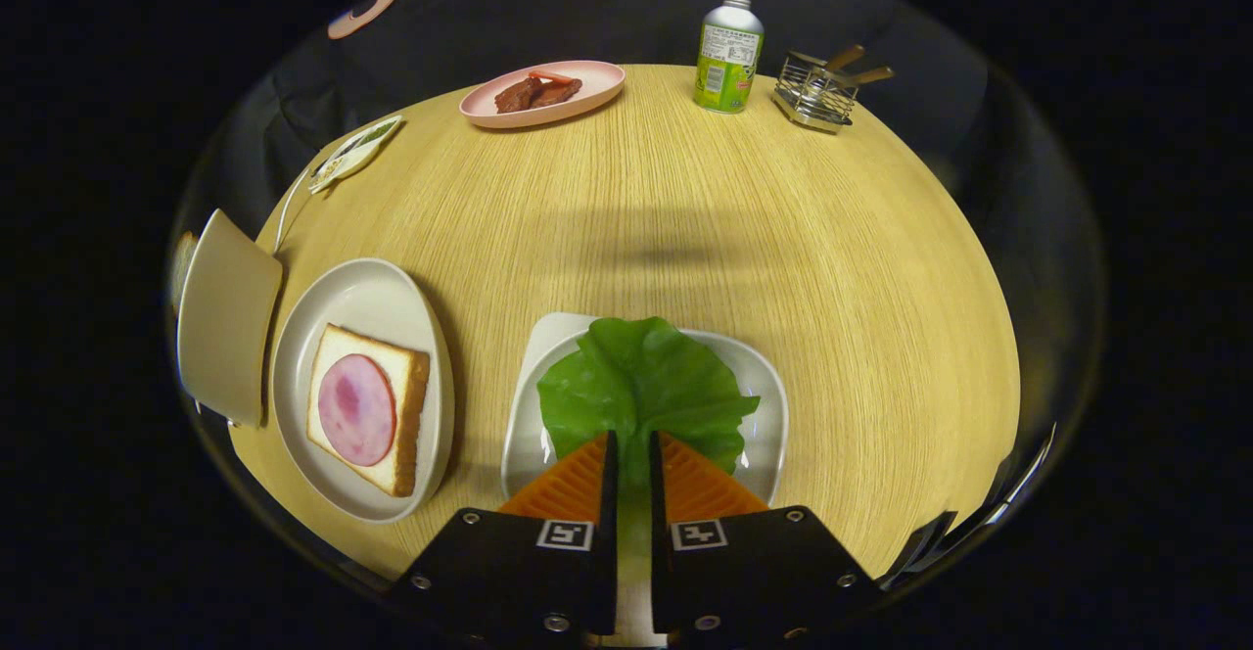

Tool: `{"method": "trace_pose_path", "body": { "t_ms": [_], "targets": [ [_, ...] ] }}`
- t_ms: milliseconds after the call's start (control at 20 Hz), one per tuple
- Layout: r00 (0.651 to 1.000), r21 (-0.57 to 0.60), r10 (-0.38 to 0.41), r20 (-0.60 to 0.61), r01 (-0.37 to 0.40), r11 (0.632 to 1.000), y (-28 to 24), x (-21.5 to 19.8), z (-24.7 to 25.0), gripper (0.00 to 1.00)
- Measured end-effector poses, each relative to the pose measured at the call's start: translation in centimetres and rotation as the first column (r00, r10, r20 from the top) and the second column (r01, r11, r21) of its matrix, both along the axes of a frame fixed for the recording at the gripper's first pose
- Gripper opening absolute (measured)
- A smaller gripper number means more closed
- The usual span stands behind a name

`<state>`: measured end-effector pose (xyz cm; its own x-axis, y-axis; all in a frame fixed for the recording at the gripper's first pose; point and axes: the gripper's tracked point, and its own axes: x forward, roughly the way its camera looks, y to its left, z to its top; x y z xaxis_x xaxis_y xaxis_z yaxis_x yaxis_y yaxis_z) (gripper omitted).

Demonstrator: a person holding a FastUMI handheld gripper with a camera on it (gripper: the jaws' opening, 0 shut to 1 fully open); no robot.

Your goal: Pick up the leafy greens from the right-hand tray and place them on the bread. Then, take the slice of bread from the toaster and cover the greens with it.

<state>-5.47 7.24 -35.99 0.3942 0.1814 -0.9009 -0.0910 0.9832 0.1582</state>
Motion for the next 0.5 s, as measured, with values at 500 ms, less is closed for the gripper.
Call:
{"method": "trace_pose_path", "body": {
  "t_ms": [500],
  "targets": [
    [0.994, 0.184, 0.013, 0.105, -0.032, 0.982, 3.9, -0.1, 7.7, 0.02]
  ]
}}
